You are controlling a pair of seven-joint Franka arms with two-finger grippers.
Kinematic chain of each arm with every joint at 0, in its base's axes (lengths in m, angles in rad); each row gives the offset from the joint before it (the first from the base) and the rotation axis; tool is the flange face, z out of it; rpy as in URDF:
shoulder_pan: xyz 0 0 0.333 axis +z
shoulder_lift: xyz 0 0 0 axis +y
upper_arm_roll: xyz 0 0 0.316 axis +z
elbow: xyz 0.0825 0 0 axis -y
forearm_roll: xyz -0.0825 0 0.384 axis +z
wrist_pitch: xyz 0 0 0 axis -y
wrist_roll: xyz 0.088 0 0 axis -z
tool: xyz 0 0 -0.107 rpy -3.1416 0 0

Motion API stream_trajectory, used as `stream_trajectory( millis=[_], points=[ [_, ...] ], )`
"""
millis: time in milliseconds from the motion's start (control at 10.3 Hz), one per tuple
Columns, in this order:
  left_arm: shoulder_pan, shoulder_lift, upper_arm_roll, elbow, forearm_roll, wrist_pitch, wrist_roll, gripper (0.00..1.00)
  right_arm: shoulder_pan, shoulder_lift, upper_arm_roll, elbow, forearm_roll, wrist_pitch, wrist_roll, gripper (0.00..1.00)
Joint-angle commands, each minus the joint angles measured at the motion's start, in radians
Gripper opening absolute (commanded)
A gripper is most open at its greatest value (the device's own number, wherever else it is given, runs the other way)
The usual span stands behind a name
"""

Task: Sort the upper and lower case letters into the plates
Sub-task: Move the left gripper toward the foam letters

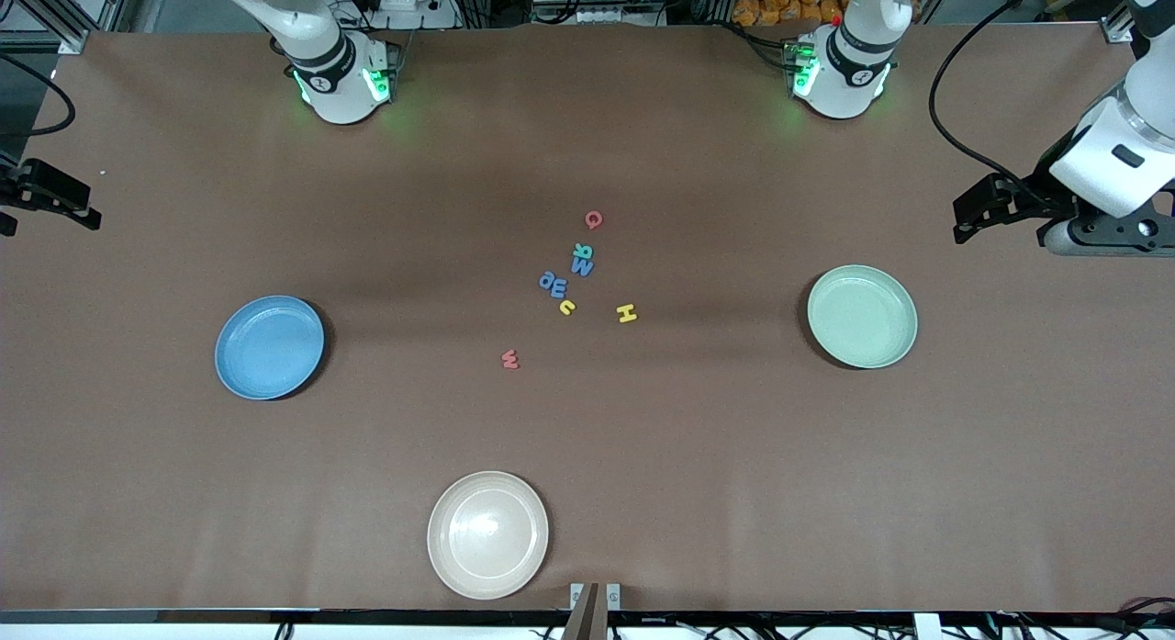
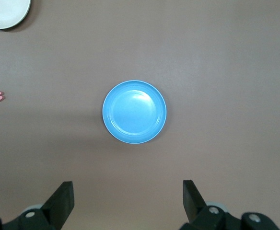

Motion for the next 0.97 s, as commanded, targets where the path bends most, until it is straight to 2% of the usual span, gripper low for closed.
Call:
stream_trajectory(
  millis=[0, 487, 876],
  points=[
    [-0.029, -0.001, -0.004, 0.004, -0.025, -0.009, -0.027, 1.0, -0.005, -0.007, 0.005, 0.005, -0.001, -0.014, 0.015, 1.0],
    [-0.098, 0.079, -0.067, 0.004, -0.014, -0.006, -0.065, 1.0, -0.013, -0.004, 0.005, 0.0, 0.001, -0.017, 0.009, 1.0],
    [-0.235, 0.22, -0.075, 0.005, -0.011, 0.124, -0.386, 1.0, -0.012, 0.011, 0.007, -0.003, 0.001, -0.014, 0.005, 1.0]
  ],
)
